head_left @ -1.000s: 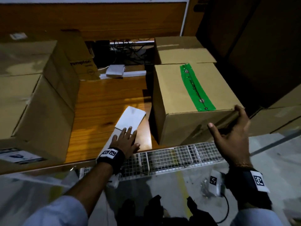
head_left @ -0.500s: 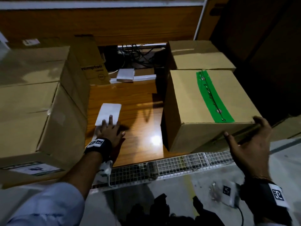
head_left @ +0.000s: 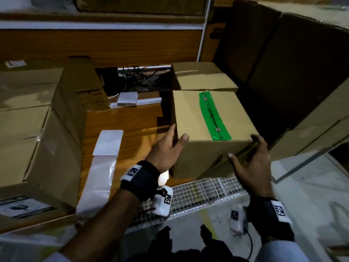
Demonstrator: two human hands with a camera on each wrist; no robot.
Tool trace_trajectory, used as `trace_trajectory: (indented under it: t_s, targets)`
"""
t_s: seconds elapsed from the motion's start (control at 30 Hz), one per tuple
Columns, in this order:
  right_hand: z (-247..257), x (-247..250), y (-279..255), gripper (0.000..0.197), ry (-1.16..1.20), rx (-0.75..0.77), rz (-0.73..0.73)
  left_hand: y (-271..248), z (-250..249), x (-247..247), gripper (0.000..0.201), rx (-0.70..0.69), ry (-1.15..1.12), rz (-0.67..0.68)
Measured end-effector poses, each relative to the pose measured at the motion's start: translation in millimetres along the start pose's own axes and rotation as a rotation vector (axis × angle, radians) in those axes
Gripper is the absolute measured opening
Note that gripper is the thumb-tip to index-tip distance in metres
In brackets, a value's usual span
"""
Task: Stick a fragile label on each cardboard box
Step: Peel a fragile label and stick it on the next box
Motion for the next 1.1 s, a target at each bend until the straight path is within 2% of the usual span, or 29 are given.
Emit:
trace_trajectory:
  t_s: [0.2,0.37,0.43,0.53,0.63,0.7,0.77,0.83,0.9,0.97,1.03,1.1]
  targets:
    - [7.7,4.4,-14.2,0.106,0.09,-0.038,-0.026,-11.6,-12.5,0.0,0.097,0.037,0.013,-0.224]
    - [50.6,13.8,-26.5,0.087,0.07,0.145,-0.045,-23.2,-13.1,31.9,0.061,0.079,0.025,-0.493]
    - [74.4,18.6,-37.6,0.08,0.116,0.222,-0.008,-27.2,-6.8,49.2,0.055,0.106,0.004,-0.598]
    - [105.9,14.2,-63.7,0.075,0.161,0.343,0.112,-36.6,13.6,73.0,0.057,0.208,-0.029,-0.709]
    - [122.7,-10.7,-85.8,0.079,0.092,0.415,0.316,-48.2,40.3,90.5,0.061,0.316,-0.057,-0.771]
    - [127.8,-29.2,-95.2,0.082,0.047,0.478,0.455,-56.3,50.6,93.7,0.068,0.384,-0.092,-0.754]
    - [129.8,-39.9,-98.6,0.079,0.044,0.53,0.532,-62.9,47.3,90.9,0.072,0.362,-0.127,-0.725]
    - [127.6,-38.4,-86.8,0.072,0.089,0.496,0.53,-68.0,37.1,83.6,0.08,0.272,-0.198,-0.712]
    - [108.3,-39.7,-47.8,0.067,0.091,0.373,0.421,-70.4,28.2,76.8,0.093,0.205,-0.228,-0.701]
    - [83.9,-47.1,1.9,0.079,-0.093,0.226,0.314,-69.2,24.7,68.0,0.102,0.17,-0.195,-0.659]
    - [60.8,-61.9,37.2,0.1,-0.196,0.075,0.396,-63.2,38.7,56.0,0.113,0.165,-0.166,-0.587]
    - [53.8,-77.9,50.3,0.112,-0.069,0.018,0.546,-57.9,75.0,44.1,0.118,0.191,-0.19,-0.557]
Point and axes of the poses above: each hand's wrist, its own y-axis towards the middle knuckle, its own x-axis out of the back of the hand, z = x × y, the point moved 4 cm from there along y, towards the middle knuckle, and after that the axes turned 12 degrees about -x, right-handed, at the moved point
